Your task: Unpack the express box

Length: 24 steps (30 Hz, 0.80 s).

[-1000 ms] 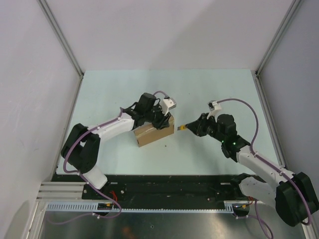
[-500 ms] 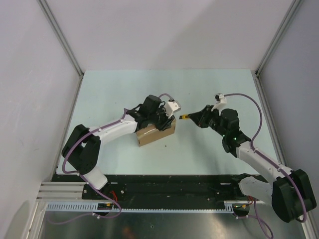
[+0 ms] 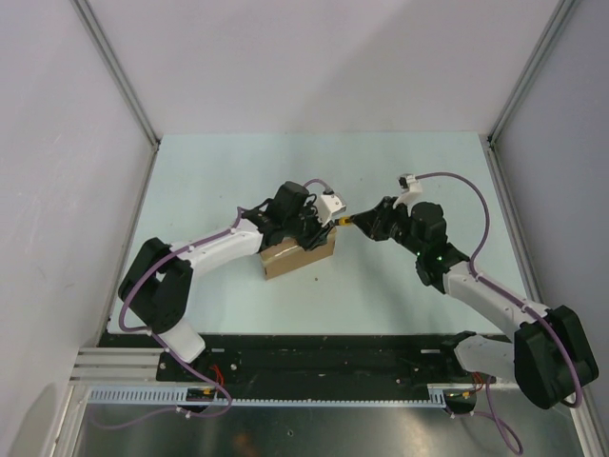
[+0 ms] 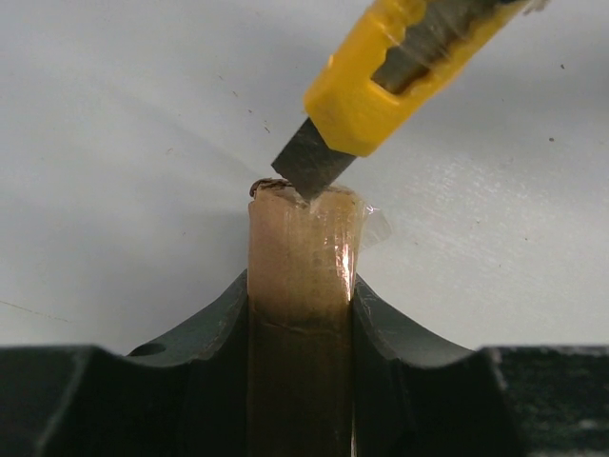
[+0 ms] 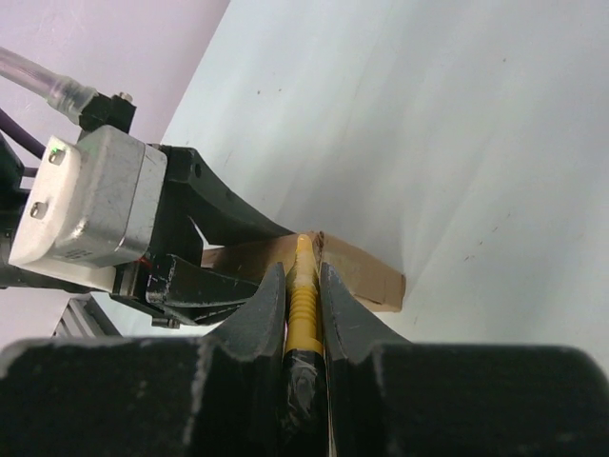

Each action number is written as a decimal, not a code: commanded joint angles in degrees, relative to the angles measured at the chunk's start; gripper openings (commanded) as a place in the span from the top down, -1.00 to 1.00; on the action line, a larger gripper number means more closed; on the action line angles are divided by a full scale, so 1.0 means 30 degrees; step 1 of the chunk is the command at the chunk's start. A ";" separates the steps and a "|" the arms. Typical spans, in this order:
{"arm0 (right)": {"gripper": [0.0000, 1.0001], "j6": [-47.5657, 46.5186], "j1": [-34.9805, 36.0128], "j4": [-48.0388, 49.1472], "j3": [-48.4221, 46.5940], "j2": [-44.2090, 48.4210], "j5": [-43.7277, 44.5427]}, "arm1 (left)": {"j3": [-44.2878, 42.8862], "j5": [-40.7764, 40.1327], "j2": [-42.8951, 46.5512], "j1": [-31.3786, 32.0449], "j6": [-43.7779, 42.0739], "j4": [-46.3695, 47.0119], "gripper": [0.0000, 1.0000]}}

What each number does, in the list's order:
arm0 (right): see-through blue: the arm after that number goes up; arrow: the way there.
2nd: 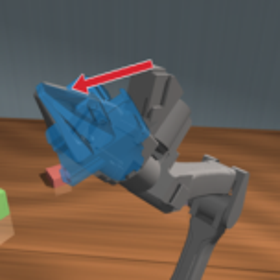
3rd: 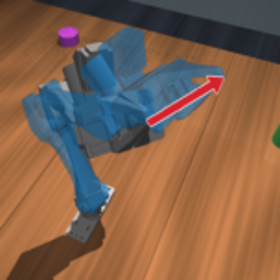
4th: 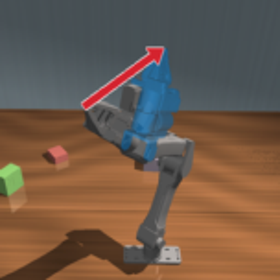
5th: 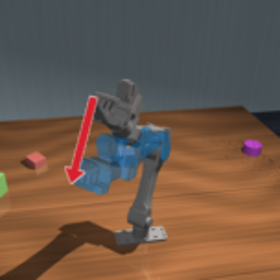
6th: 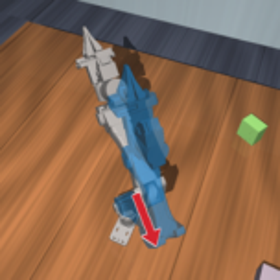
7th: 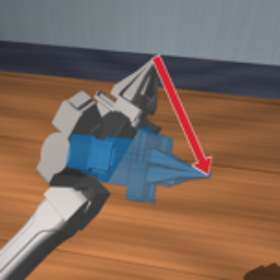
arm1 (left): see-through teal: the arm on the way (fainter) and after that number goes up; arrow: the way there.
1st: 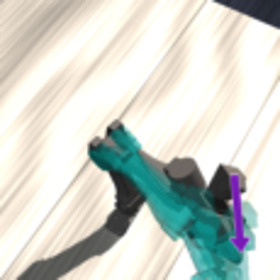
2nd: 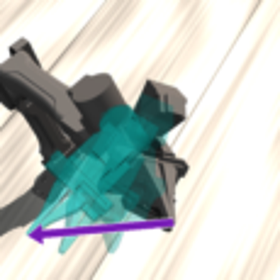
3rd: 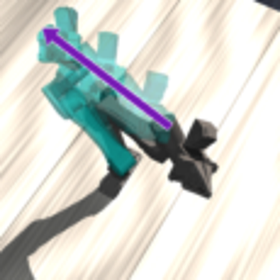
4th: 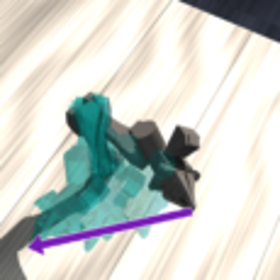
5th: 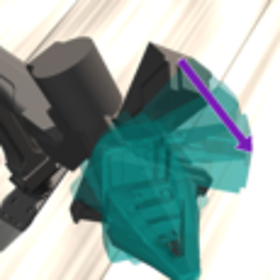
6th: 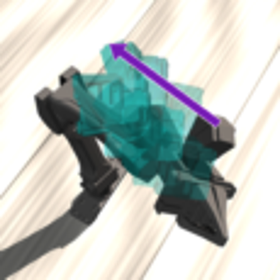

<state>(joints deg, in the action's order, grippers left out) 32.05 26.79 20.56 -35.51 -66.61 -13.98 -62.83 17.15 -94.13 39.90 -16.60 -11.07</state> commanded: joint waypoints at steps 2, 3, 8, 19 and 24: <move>1.00 -0.0664 -0.0081 0.0882 -0.1055 0.0026 0.0734 | 0.0288 -0.0090 -0.0792 0.0323 -0.0795 -0.1730 0.70; 1.00 -0.0636 -0.0052 0.0853 -0.1084 -0.0091 0.0704 | 0.0288 -0.0091 -0.0792 0.0323 -0.0824 -0.1730 0.70; 1.00 -0.0782 0.0066 0.0824 -0.1084 -0.0706 0.0411 | 0.0376 -0.0091 -0.0821 0.0352 -0.0824 -0.1730 0.70; 1.00 -0.1104 0.0241 0.0736 -0.1055 -0.1117 0.0704 | 0.0581 -0.0208 -0.0704 0.0411 -0.0824 -0.1701 0.71; 1.00 -0.1104 0.0241 0.0940 -0.1084 -0.1001 0.0851 | 0.0669 -0.0295 -0.0617 0.0411 -0.0883 -0.1729 0.71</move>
<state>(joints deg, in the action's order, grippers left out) 30.33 27.05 21.78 -36.51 -69.17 -12.86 -62.81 16.45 -94.13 39.97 -16.82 -11.14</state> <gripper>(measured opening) 0.151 0.410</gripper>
